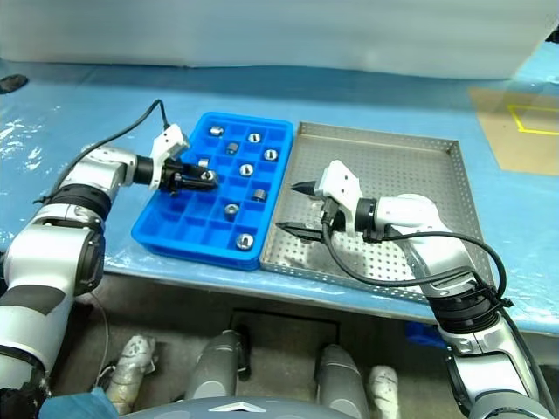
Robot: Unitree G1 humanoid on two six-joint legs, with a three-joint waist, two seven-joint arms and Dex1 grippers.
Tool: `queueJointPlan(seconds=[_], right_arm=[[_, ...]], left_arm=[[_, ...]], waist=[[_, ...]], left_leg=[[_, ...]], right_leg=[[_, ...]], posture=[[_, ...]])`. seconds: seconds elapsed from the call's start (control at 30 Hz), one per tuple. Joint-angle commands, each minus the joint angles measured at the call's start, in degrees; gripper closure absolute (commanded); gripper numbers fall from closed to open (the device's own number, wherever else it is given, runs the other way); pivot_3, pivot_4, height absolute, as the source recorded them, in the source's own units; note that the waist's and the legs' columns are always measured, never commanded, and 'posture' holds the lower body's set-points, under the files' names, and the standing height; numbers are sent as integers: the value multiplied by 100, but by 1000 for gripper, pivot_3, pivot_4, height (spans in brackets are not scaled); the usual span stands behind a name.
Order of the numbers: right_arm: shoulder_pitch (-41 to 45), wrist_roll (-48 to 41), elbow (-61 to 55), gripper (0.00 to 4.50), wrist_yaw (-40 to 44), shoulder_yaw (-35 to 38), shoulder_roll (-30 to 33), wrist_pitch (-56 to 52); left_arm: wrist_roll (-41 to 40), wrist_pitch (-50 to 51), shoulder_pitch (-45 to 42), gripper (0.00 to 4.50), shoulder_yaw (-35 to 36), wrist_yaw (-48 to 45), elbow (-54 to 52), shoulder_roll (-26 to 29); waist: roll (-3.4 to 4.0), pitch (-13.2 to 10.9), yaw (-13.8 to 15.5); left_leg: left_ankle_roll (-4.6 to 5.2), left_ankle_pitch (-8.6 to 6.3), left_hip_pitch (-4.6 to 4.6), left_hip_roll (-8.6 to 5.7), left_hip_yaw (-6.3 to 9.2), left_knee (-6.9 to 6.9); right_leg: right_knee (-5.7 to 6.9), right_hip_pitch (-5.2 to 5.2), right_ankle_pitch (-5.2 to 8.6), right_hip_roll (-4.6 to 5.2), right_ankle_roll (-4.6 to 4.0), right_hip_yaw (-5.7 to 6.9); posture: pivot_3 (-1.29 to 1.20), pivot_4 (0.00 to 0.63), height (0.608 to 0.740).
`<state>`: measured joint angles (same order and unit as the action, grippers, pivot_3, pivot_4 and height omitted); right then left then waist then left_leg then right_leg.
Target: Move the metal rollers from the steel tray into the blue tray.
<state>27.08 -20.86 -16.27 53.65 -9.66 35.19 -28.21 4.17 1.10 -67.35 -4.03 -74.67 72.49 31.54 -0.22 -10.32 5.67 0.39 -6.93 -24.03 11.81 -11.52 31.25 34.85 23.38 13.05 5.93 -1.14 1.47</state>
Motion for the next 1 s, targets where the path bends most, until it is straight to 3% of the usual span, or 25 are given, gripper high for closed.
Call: queueJointPlan(seconds=[0.03,0.37,0.57,1.0], right_arm=[[62,-40,-193,394,-9,139,25,39],[31,-20,-194,394,-40,165,51,40],[18,-16,-190,394,-67,173,49,54],[39,5,-178,394,-172,194,20,109]], left_arm=[[41,-108,-48,2646,39,113,-94,116],[288,-228,204,2646,-123,390,-55,84],[375,-329,232,718,-147,596,-28,52],[294,-717,-71,718,-99,484,-176,-374]], waist=[[0,0,-14],[0,0,-14],[0,1,-17],[0,1,33]], left_leg=[[0,0,0,0,0,0],[2,-1,0,-1,-2,2],[3,-1,7,-1,-2,3],[6,-3,9,-12,-4,4]], right_leg=[[0,0,0,0,0,-1],[1,-1,0,0,0,-2],[4,-4,0,0,0,-4],[4,-10,0,12,0,-5]], posture=[[-113,150,740],[-120,150,740],[-125,150,740],[-160,150,740]])
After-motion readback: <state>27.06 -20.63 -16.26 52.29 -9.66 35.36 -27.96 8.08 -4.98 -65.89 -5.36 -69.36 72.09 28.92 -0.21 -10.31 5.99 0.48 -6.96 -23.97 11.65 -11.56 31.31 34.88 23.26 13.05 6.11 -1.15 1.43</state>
